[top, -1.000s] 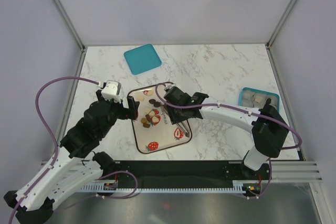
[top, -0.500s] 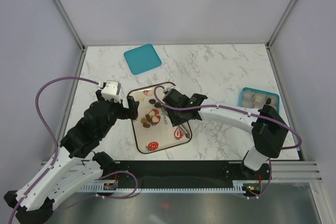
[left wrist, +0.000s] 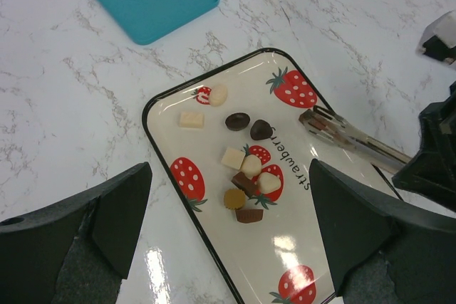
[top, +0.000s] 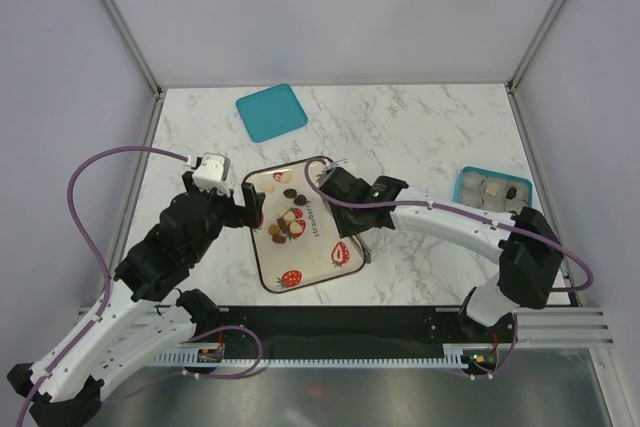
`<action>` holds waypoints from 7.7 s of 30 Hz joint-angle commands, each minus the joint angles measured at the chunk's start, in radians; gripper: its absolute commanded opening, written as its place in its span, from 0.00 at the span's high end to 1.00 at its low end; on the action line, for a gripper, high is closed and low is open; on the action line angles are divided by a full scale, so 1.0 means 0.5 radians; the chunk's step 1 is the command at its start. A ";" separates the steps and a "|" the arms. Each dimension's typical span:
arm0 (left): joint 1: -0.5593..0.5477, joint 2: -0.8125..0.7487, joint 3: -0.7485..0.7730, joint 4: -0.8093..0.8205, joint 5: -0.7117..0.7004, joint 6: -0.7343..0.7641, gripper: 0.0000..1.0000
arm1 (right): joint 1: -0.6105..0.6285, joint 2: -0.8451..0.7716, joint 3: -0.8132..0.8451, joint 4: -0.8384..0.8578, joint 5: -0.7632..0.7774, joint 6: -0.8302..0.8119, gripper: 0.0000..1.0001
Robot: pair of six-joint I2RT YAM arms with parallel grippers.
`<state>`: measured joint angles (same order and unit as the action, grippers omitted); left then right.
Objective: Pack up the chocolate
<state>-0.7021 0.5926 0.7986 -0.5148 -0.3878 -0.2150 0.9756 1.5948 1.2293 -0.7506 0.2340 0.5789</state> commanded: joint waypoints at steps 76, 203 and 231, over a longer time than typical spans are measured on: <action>0.002 -0.065 0.004 0.075 0.048 0.025 0.00 | -2.194 -0.827 -0.434 -0.564 0.017 -0.357 0.55; -0.047 -0.188 0.004 0.082 0.180 -0.015 0.00 | -1.537 -1.091 -0.342 -1.226 0.431 0.321 0.67; -0.056 -0.182 -0.002 0.085 0.147 -0.018 0.00 | -1.730 -1.048 -0.523 -0.975 0.366 0.183 0.62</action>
<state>-0.7246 0.5064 0.7948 -0.5140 -0.3046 -0.2161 0.1162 1.0691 0.9710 -1.2686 0.3985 0.6827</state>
